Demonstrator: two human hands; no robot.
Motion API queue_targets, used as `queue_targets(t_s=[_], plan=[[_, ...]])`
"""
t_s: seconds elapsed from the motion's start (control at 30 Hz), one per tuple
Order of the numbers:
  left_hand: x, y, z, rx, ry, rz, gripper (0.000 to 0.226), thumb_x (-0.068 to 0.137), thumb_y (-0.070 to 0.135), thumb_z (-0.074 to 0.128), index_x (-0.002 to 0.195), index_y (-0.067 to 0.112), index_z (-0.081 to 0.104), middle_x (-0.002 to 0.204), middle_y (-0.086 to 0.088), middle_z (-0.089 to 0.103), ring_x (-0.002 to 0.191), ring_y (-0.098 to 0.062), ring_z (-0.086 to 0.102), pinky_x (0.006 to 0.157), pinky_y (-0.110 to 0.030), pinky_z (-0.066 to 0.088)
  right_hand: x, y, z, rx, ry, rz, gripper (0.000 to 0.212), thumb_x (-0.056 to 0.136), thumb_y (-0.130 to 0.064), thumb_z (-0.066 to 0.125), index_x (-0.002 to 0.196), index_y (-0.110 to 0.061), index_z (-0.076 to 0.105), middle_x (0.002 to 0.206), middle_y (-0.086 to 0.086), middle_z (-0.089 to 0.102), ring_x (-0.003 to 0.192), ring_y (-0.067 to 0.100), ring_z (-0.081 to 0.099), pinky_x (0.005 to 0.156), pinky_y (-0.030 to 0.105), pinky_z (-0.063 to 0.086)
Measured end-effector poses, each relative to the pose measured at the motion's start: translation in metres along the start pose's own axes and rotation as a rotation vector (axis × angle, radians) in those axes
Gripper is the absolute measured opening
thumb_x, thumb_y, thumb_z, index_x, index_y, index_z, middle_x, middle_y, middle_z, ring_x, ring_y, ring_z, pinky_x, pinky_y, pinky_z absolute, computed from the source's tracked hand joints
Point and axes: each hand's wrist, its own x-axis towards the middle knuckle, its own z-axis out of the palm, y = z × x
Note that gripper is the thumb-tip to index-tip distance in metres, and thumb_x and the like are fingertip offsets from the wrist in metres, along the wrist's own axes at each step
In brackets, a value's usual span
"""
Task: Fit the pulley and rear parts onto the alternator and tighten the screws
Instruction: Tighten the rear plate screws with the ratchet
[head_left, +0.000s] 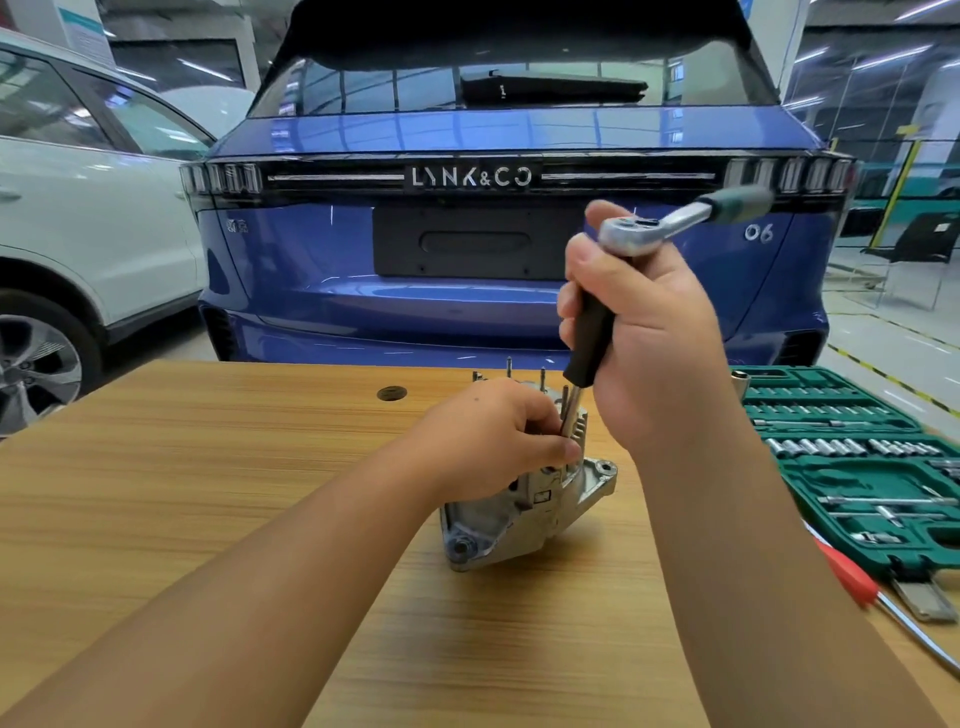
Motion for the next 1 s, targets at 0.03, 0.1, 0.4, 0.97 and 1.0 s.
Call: queue_targets(t_s=[0.03, 0.1, 0.4, 0.97, 1.0], plan=[[0.001, 0.0, 0.0, -0.015, 0.002, -0.001, 0.021, 0.091, 0.048, 0.066, 0.076, 0.034, 0.063, 0.068, 0.01, 0.06, 0.051, 0.001, 0.049, 0.048, -0.017, 0.037, 0.0, 0.001, 0.001, 0.026, -0.05, -0.015, 0.03, 0.087, -0.013, 0.065, 0.115, -0.022, 0.058, 0.078, -0.006, 0.059, 0.067, 0.013, 0.053, 0.064, 0.025, 0.045], [0.0, 0.002, -0.002, -0.026, 0.001, 0.002, 0.022, 0.091, 0.046, 0.067, 0.074, 0.033, 0.063, 0.065, 0.009, 0.058, 0.05, 0.003, 0.048, 0.042, -0.011, 0.033, -0.002, 0.003, 0.005, -0.009, -0.086, -0.13, 0.033, 0.09, -0.002, 0.061, 0.116, -0.023, 0.056, 0.084, 0.001, 0.059, 0.067, 0.015, 0.053, 0.063, 0.028, 0.046], [-0.007, 0.008, -0.003, -0.118, 0.005, 0.025, 0.021, 0.091, 0.037, 0.071, 0.074, 0.029, 0.061, 0.081, -0.003, 0.065, 0.076, -0.02, 0.063, 0.074, -0.047, 0.057, -0.002, 0.005, 0.006, 0.103, -0.156, -0.11, 0.038, 0.089, 0.001, 0.043, 0.112, -0.02, 0.065, 0.086, 0.011, 0.056, 0.07, 0.024, 0.049, 0.058, 0.031, 0.045], [0.0, 0.001, -0.002, -0.018, -0.004, -0.005, 0.021, 0.091, 0.048, 0.066, 0.078, 0.032, 0.064, 0.07, 0.007, 0.061, 0.052, -0.002, 0.049, 0.052, -0.025, 0.042, -0.002, 0.004, 0.001, -0.008, -0.052, -0.064, 0.023, 0.089, -0.012, 0.066, 0.11, -0.02, 0.062, 0.075, -0.006, 0.06, 0.063, 0.013, 0.052, 0.061, 0.026, 0.046], [0.0, 0.002, -0.002, -0.029, -0.004, 0.002, 0.022, 0.091, 0.047, 0.067, 0.077, 0.031, 0.065, 0.069, 0.006, 0.061, 0.052, -0.002, 0.048, 0.052, -0.026, 0.041, -0.002, 0.005, 0.003, -0.028, -0.078, -0.127, 0.027, 0.091, -0.007, 0.065, 0.113, -0.021, 0.06, 0.078, -0.004, 0.06, 0.063, 0.014, 0.052, 0.061, 0.027, 0.046]])
